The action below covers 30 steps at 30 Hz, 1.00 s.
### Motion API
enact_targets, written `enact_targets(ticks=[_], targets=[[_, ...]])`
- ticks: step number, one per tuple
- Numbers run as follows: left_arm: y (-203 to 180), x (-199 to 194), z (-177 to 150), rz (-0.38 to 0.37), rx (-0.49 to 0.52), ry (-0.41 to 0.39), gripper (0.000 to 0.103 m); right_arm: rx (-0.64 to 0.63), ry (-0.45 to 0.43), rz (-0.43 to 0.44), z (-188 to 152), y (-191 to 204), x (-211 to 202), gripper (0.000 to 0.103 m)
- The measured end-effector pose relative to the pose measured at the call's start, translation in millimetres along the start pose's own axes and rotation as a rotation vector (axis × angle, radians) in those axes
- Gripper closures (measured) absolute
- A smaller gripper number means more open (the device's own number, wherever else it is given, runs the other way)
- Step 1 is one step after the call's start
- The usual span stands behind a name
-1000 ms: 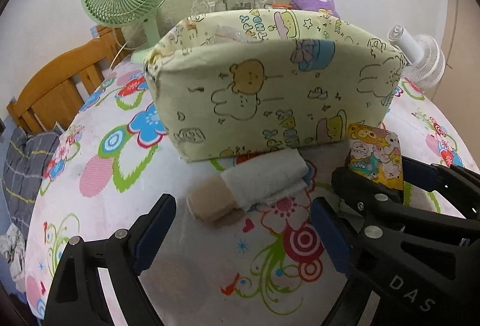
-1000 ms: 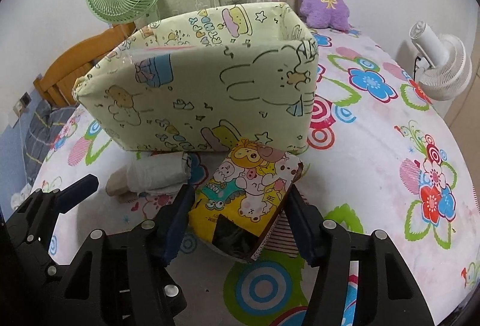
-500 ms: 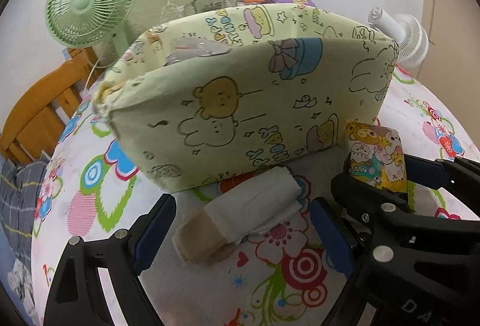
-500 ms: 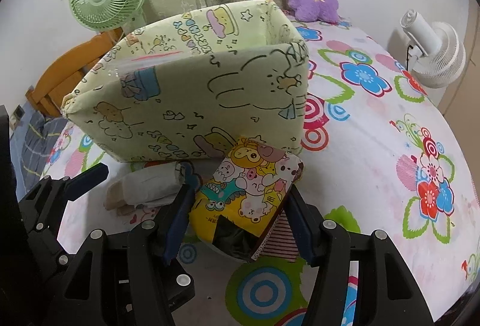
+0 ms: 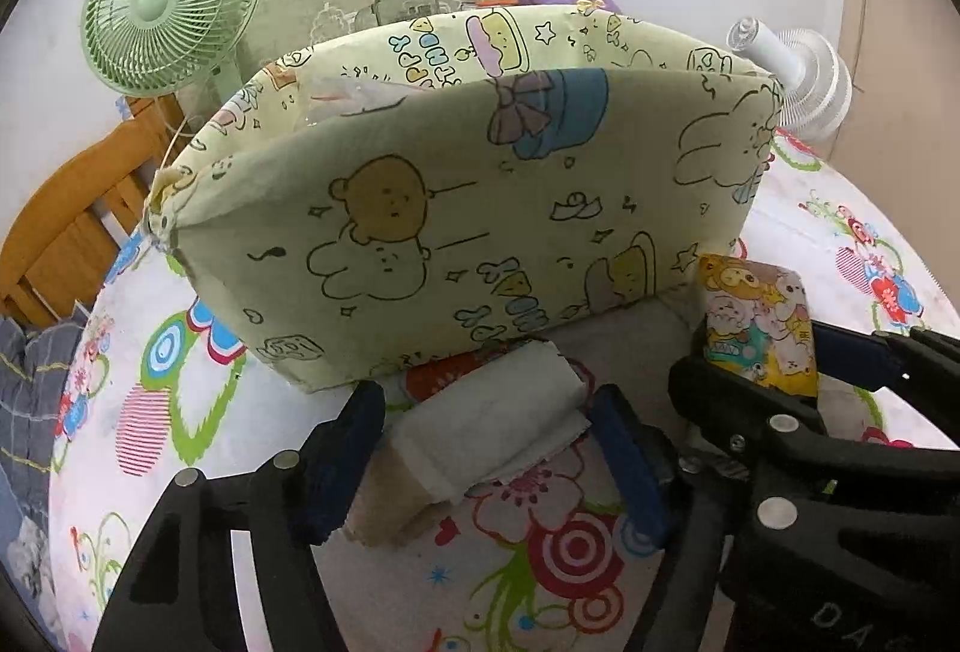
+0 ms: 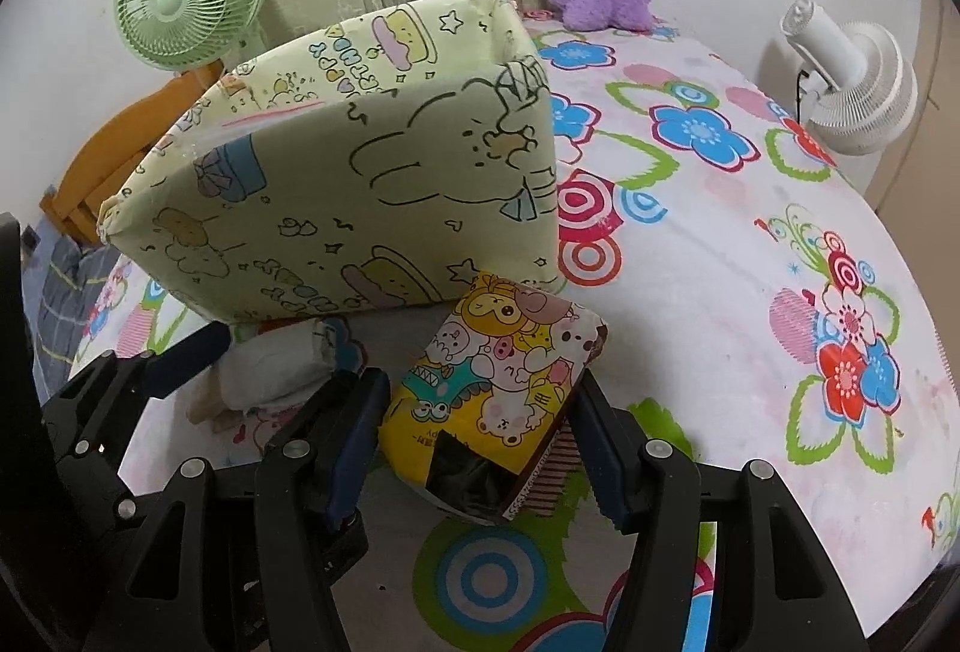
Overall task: Organize soft objects
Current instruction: 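Grasp the white roll with the left gripper while the right holds the yellow pack, then lift the white roll and yellow pack and carry them over the box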
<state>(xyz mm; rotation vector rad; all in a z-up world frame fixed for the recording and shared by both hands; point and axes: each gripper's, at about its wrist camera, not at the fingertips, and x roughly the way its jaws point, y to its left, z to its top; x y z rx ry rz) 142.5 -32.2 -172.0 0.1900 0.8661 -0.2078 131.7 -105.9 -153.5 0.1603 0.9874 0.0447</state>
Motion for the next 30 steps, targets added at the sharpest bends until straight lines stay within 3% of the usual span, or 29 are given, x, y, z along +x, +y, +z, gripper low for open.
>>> enact_targets(ticks=[5, 11, 30], targets=[[6, -2, -3, -0.041, -0.1, 0.03, 0.041, -0.032, -0.015, 0.011, 1, 4, -3, 0.04], [-2, -10, -9, -0.024, -0.11, 0.024, 0.057, -0.045, -0.014, 0.021, -2, 7, -5, 0.04], [-12, -32, -27, -0.03, -0.177, 0.035, 0.079, -0.083, -0.018, 0.04, -18, 12, -18, 0.04]])
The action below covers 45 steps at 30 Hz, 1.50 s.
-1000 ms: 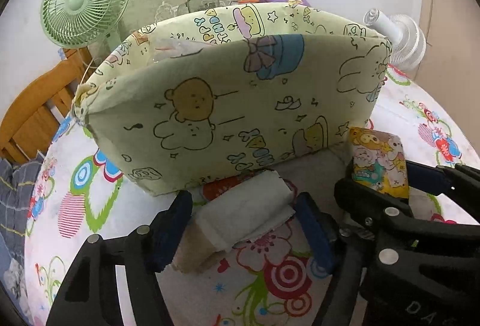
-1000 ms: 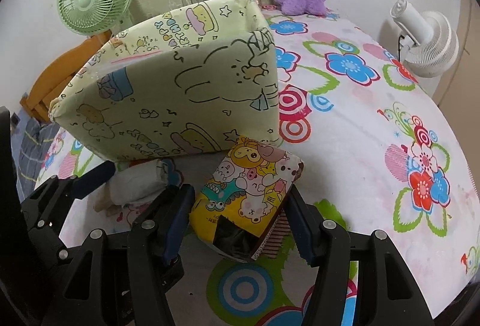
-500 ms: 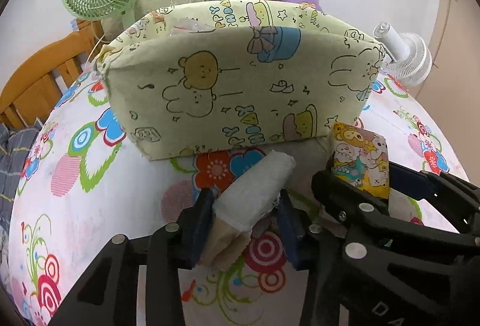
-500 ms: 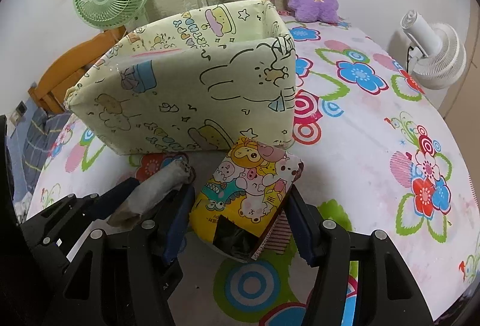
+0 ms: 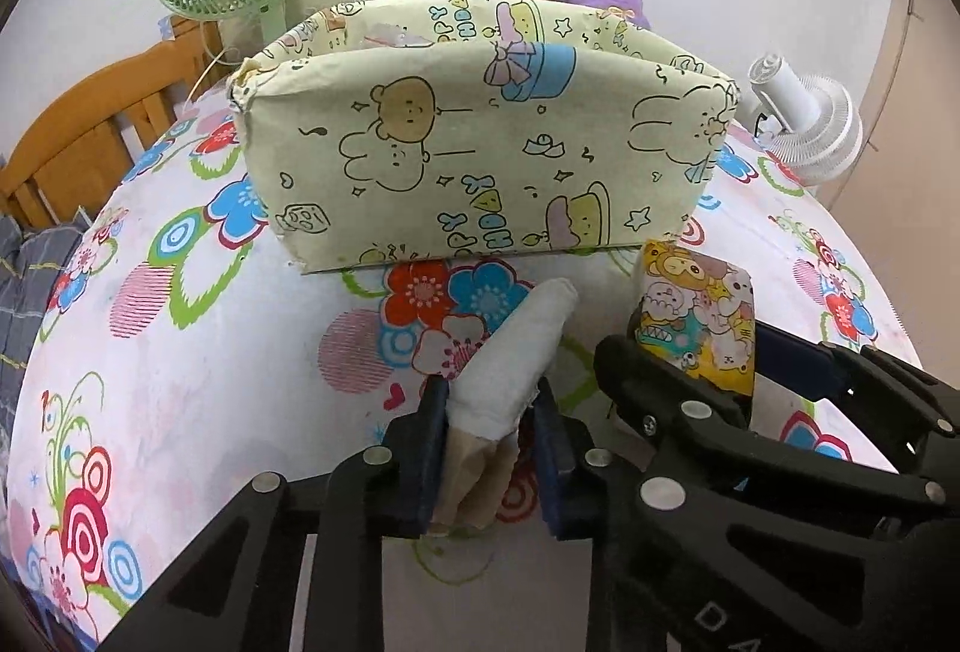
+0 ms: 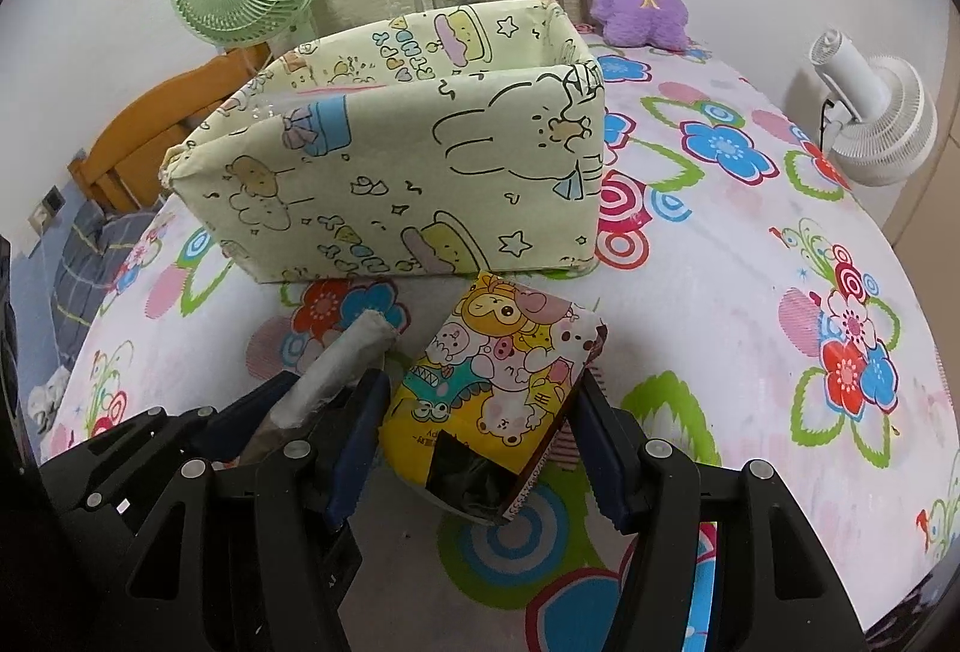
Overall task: Organize soft objects
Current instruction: 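Lift the white roll and yellow pack and carry them over the box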
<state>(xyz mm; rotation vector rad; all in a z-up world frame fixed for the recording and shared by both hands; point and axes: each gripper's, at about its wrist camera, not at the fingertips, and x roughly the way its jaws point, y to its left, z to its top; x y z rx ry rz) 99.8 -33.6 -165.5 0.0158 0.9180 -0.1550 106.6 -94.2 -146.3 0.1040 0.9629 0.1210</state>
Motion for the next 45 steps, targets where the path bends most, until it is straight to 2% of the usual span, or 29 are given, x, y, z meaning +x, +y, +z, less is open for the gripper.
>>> enact_targets(ticks=[7, 14, 31, 45], targets=[[-2, -16, 0, -0.004, 0.001, -0.026, 0.087, -0.006, -0.023, 0.002, -2, 0, -13, 0.04], [-3, -31, 0, -0.011, -0.006, -0.055, 0.09, -0.016, -0.056, 0.006, -1, 3, -31, 0.04], [-9, -82, 16, 0.002, 0.009, -0.166, 0.091, -0.035, -0.159, 0.015, 14, 11, -82, 0.04], [-6, -107, 37, 0.011, 0.022, -0.211, 0.091, -0.056, -0.206, 0.005, 36, 22, -109, 0.04]])
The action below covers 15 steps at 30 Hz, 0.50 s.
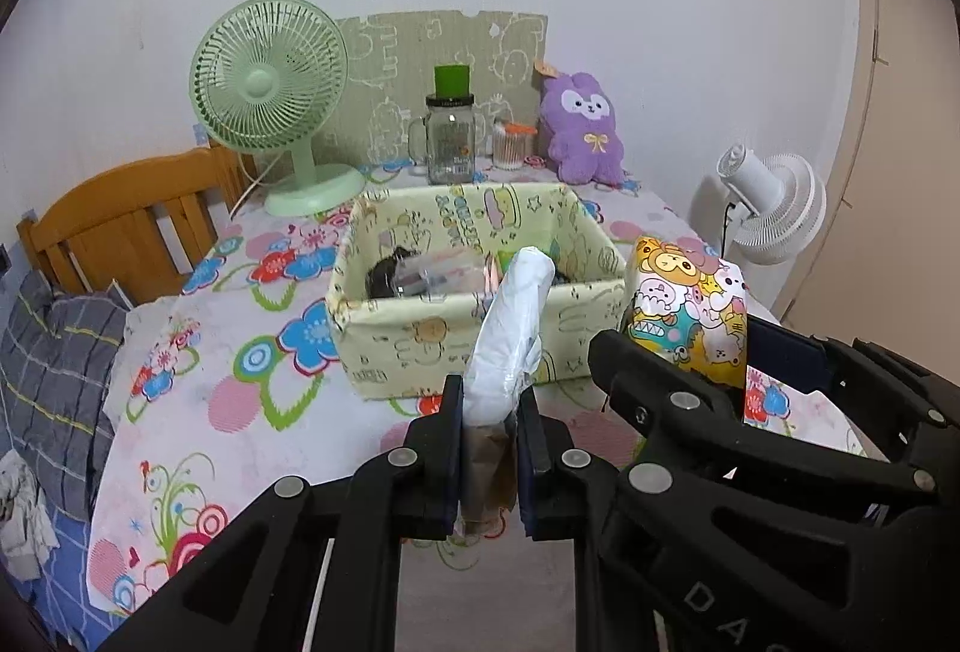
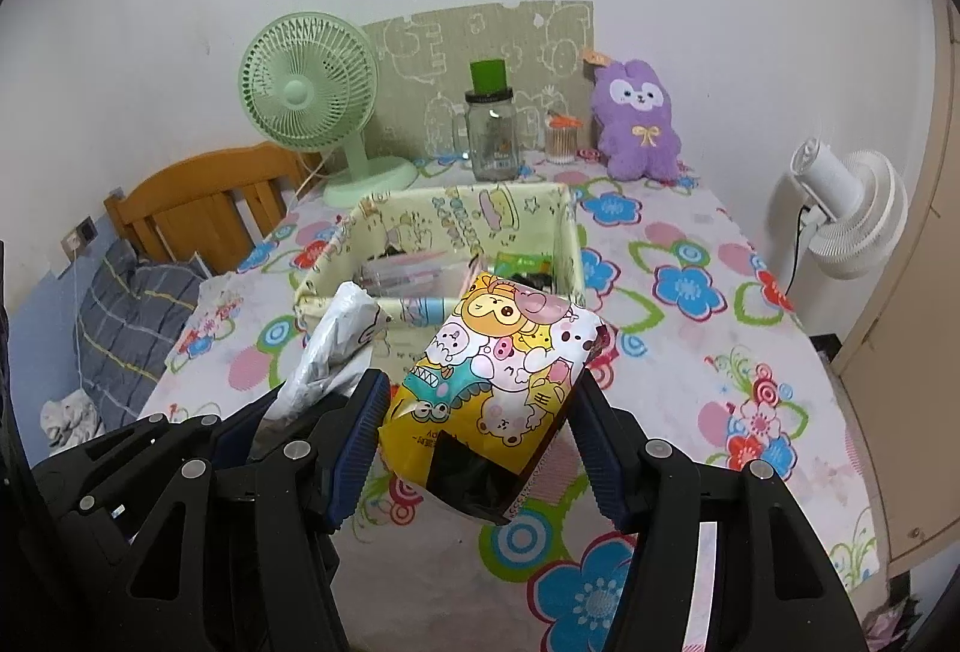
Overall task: Organize soft objects
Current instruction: 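Lift the white roll and yellow pack and carry them over the box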
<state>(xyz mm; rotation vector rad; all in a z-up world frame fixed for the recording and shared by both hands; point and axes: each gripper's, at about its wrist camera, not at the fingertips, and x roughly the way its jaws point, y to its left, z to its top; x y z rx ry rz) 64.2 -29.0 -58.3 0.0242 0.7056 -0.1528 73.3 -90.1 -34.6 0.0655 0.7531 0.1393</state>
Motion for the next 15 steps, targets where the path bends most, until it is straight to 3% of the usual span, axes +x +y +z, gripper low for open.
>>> enact_targets(ticks=[15], targets=[[9, 3, 31, 0.0, -0.007, -0.057, 0.091, -0.02, -0.053, -0.006, 35, 4, 3, 0.04]])
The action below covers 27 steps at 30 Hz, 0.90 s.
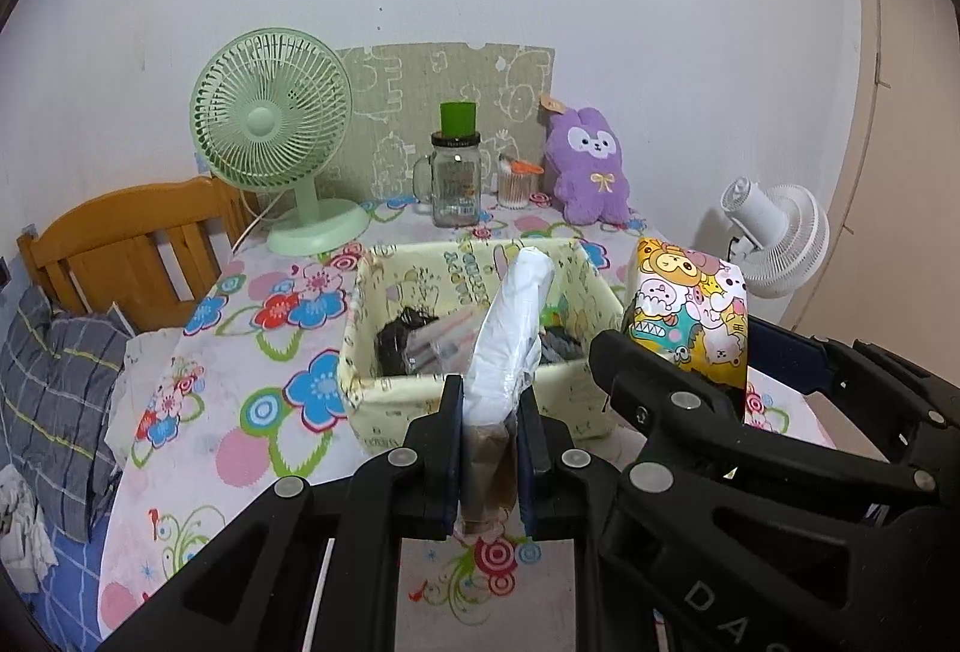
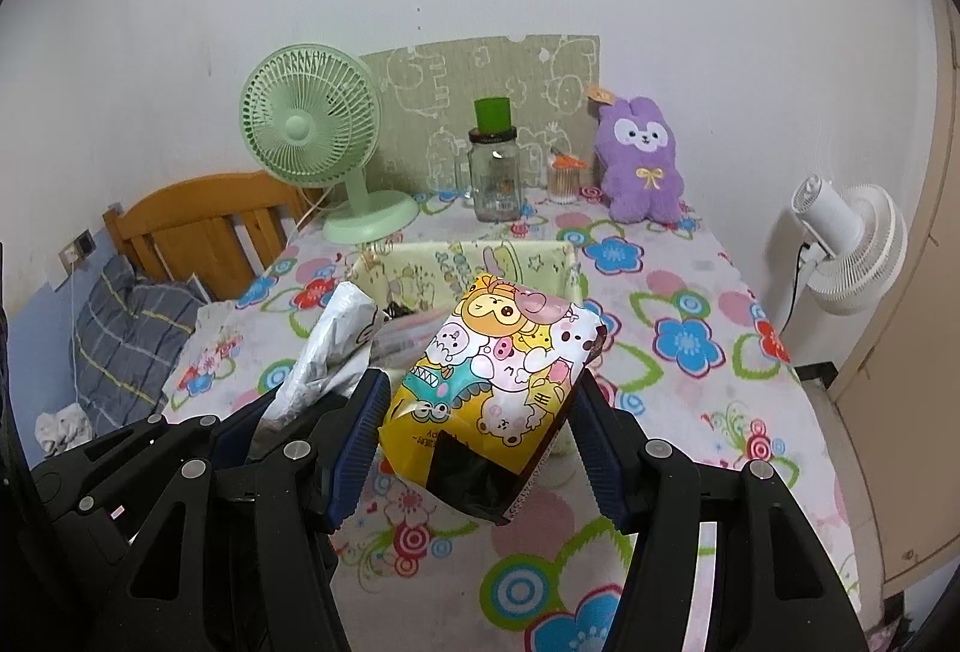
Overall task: Organize soft objects
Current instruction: 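Lift the white roll and yellow pack and carry them over the box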
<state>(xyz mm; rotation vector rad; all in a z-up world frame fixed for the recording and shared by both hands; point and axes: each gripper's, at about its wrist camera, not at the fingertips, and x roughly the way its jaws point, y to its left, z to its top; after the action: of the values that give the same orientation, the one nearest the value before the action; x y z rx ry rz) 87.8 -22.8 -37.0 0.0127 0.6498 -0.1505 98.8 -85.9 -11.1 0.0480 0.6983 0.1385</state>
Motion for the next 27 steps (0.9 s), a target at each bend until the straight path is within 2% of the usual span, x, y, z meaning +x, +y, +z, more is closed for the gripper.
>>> enact_targets(ticks=[27], targets=[[12, 52, 42, 0.021, -0.025, -0.023, 0.091, 0.008, -0.039, 0.018, 45, -12, 55, 0.04]])
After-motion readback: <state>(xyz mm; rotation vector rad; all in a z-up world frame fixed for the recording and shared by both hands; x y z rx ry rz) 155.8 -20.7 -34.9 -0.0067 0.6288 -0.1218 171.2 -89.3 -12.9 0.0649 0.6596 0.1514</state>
